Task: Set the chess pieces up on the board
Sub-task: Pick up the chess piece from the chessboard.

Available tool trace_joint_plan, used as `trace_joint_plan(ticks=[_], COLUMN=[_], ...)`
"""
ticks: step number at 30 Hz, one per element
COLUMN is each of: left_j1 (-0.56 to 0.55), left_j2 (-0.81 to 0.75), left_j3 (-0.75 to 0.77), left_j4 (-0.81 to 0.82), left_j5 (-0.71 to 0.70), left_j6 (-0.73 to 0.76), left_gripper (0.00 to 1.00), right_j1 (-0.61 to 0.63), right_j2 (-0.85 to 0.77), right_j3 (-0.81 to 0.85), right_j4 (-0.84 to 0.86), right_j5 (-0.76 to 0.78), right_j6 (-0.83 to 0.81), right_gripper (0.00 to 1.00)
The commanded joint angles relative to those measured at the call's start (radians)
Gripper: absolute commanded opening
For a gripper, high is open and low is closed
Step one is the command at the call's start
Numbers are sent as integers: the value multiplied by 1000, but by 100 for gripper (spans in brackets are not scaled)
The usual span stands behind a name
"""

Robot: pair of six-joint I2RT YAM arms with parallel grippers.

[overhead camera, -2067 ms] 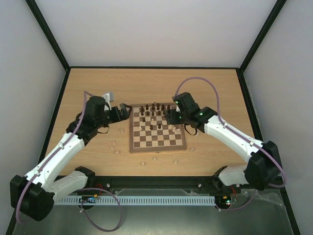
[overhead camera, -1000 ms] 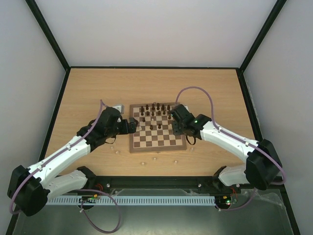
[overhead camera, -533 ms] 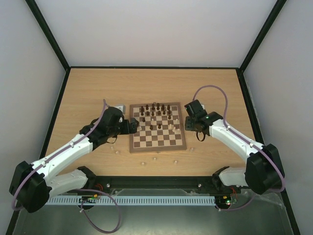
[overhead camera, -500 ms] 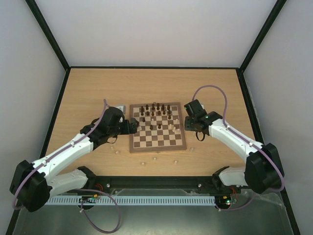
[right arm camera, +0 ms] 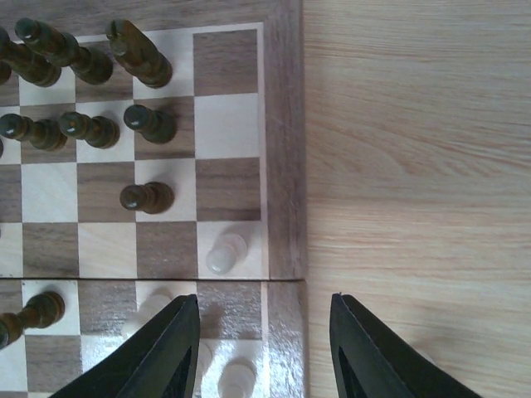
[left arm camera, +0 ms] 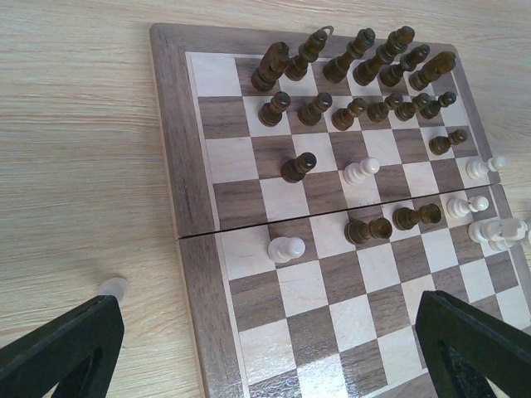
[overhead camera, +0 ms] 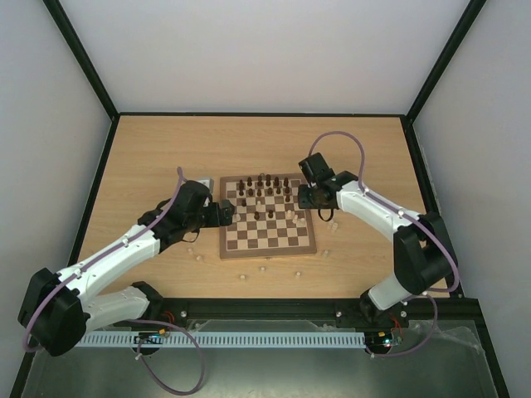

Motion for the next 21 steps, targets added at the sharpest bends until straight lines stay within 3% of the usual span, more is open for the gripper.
trace_joint_plan(ticks=[1,21], left_j1=[3,4], left_j2=[-7,9], left_j3=[29,18], left_j4=[-16,-16], left_j5=[-22,-48], left_j6=[6,10], left_gripper=[100,99], right_j1=[-2,14], right_j2=[53,149], right_j3=[52,96], right_j4=[-20,-11], right_j5=[-34,-76], right_j6=[-30,-68], right_gripper=[44,37])
